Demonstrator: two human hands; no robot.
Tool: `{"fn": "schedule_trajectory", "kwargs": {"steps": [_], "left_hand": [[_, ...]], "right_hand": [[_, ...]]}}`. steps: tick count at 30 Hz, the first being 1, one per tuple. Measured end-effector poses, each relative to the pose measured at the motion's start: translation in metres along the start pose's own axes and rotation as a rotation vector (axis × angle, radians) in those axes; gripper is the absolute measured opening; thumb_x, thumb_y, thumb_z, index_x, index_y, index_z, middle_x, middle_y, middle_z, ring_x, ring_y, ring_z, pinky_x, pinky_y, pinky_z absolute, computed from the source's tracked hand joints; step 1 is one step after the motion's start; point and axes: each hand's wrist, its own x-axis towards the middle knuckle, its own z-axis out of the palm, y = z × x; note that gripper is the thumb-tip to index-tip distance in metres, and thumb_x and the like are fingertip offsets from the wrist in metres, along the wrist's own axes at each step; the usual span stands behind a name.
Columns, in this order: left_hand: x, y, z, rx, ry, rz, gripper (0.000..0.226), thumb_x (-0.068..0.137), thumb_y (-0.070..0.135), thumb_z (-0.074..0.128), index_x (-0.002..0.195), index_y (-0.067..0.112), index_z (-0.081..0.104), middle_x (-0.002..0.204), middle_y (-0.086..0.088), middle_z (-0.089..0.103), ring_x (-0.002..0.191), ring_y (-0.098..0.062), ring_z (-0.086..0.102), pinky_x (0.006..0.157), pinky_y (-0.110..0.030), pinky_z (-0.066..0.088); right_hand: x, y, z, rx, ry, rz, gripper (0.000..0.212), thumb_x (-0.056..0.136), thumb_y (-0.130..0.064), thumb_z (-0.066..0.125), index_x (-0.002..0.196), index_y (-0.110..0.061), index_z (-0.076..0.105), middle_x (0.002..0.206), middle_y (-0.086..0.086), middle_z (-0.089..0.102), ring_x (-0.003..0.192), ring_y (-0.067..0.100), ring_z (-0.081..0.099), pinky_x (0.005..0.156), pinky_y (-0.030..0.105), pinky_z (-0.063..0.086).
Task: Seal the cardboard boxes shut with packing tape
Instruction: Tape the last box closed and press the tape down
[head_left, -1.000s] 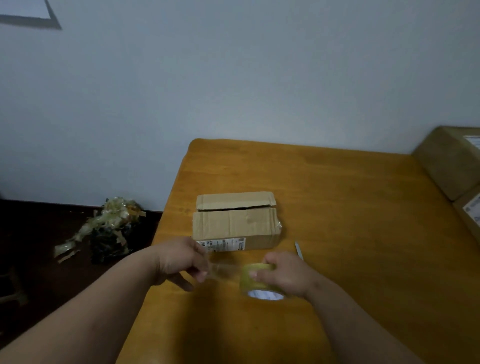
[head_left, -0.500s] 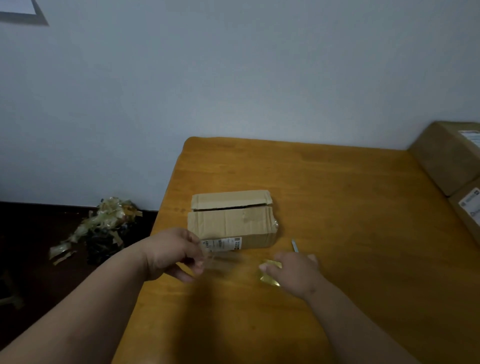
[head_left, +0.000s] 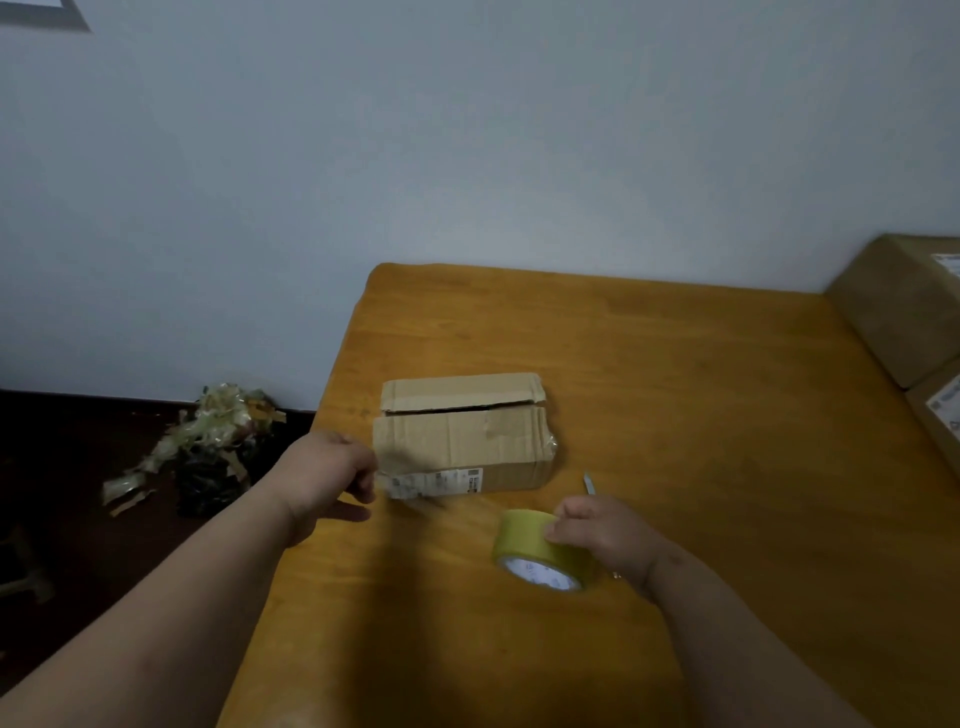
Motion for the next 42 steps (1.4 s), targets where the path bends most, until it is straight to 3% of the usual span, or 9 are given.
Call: {"fn": "schedule_trajectory", "kwargs": {"steps": [5, 8, 14, 22, 24, 26, 29, 35, 42], "left_hand": [[0.005, 0.013, 0.004, 0.036, 0.072, 0.081, 0.023, 0.085, -0.001, 0.057, 0.062, 0.001, 0.056, 0.064, -0.015, 0.057, 0.07, -0.029, 0.058, 0.071, -0.048, 0.059], [0.008, 0.012, 0.002, 0.143, 0.003, 0.062, 0.019, 0.086, 0.004, 0.06, 0.068, 0.001, 0.063, 0.07, -0.014, 0.063, 0.072, -0.026, 0.061, 0.067, -0.041, 0.059], [0.012, -0.012, -0.003, 0.528, 0.023, 0.018, 0.019, 0.086, 0.017, 0.064, 0.071, 0.006, 0.068, 0.069, -0.011, 0.063, 0.063, -0.025, 0.057, 0.056, -0.031, 0.051], [0.009, -0.055, 0.005, 0.486, -0.113, -0.122, 0.037, 0.094, 0.036, 0.061, 0.077, 0.005, 0.07, 0.072, -0.011, 0.063, 0.065, -0.023, 0.056, 0.056, -0.029, 0.048], [0.008, -0.067, 0.007, 0.444, -0.113, -0.128, 0.037, 0.096, 0.035, 0.06, 0.073, 0.007, 0.068, 0.072, -0.011, 0.062, 0.065, -0.023, 0.054, 0.056, -0.03, 0.045], [0.007, -0.076, 0.009, 0.407, -0.093, -0.131, 0.038, 0.096, 0.034, 0.06, 0.071, 0.007, 0.067, 0.071, -0.011, 0.062, 0.064, -0.023, 0.053, 0.057, -0.031, 0.043], [0.008, -0.088, 0.01, 0.39, -0.057, -0.133, 0.038, 0.096, 0.035, 0.059, 0.073, 0.005, 0.067, 0.07, -0.012, 0.062, 0.062, -0.024, 0.052, 0.059, -0.032, 0.042], [0.009, -0.103, 0.016, 0.401, 0.025, -0.101, 0.04, 0.095, 0.037, 0.059, 0.069, 0.009, 0.069, 0.075, -0.019, 0.068, 0.067, -0.03, 0.059, 0.064, -0.037, 0.047], [0.004, -0.113, 0.026, 0.416, 0.077, -0.096, 0.039, 0.095, 0.034, 0.061, 0.072, 0.003, 0.069, 0.077, -0.019, 0.07, 0.064, -0.029, 0.059, 0.058, -0.03, 0.038]], "right_hand": [[0.014, -0.006, 0.006, -0.735, 0.254, 0.021, 0.025, 0.098, -0.048, 0.045, 0.097, -0.027, 0.058, 0.099, -0.007, 0.063, 0.105, 0.021, 0.057, 0.093, 0.037, 0.03], [0.014, -0.004, 0.007, -0.848, 0.363, 0.003, 0.033, 0.097, -0.05, 0.043, 0.115, -0.027, 0.059, 0.111, -0.003, 0.068, 0.112, 0.022, 0.059, 0.096, 0.038, 0.026], [0.003, 0.017, 0.029, -0.867, 0.354, -0.134, 0.025, 0.099, -0.047, 0.045, 0.114, -0.031, 0.055, 0.118, -0.012, 0.06, 0.118, 0.01, 0.049, 0.102, 0.037, 0.02], [0.001, 0.048, 0.048, -0.888, 0.251, -0.063, 0.02, 0.095, -0.052, 0.048, 0.107, -0.037, 0.053, 0.117, -0.016, 0.053, 0.121, 0.01, 0.042, 0.107, 0.04, 0.02], [0.001, 0.057, 0.047, -0.775, 0.324, -0.095, 0.016, 0.093, -0.055, 0.047, 0.095, -0.039, 0.048, 0.104, -0.019, 0.046, 0.11, 0.007, 0.042, 0.105, 0.038, 0.026], [0.004, 0.066, 0.041, -0.605, 0.56, -0.071, 0.021, 0.093, -0.051, 0.04, 0.088, -0.033, 0.051, 0.095, -0.014, 0.049, 0.098, 0.011, 0.049, 0.093, 0.038, 0.04], [0.013, 0.077, 0.024, -0.366, 0.802, 0.141, 0.025, 0.098, -0.036, 0.039, 0.095, -0.023, 0.061, 0.096, 0.0, 0.056, 0.093, 0.024, 0.057, 0.081, 0.043, 0.049], [0.03, 0.091, 0.016, -0.283, 0.636, 0.36, 0.037, 0.1, -0.032, 0.048, 0.136, -0.021, 0.05, 0.131, 0.011, 0.046, 0.115, 0.032, 0.052, 0.094, 0.045, 0.045], [0.034, 0.097, 0.015, -0.504, 0.601, 0.362, 0.011, 0.098, -0.029, 0.047, 0.1, -0.021, 0.055, 0.11, 0.007, 0.052, 0.1, 0.029, 0.054, 0.083, 0.04, 0.047]]}}
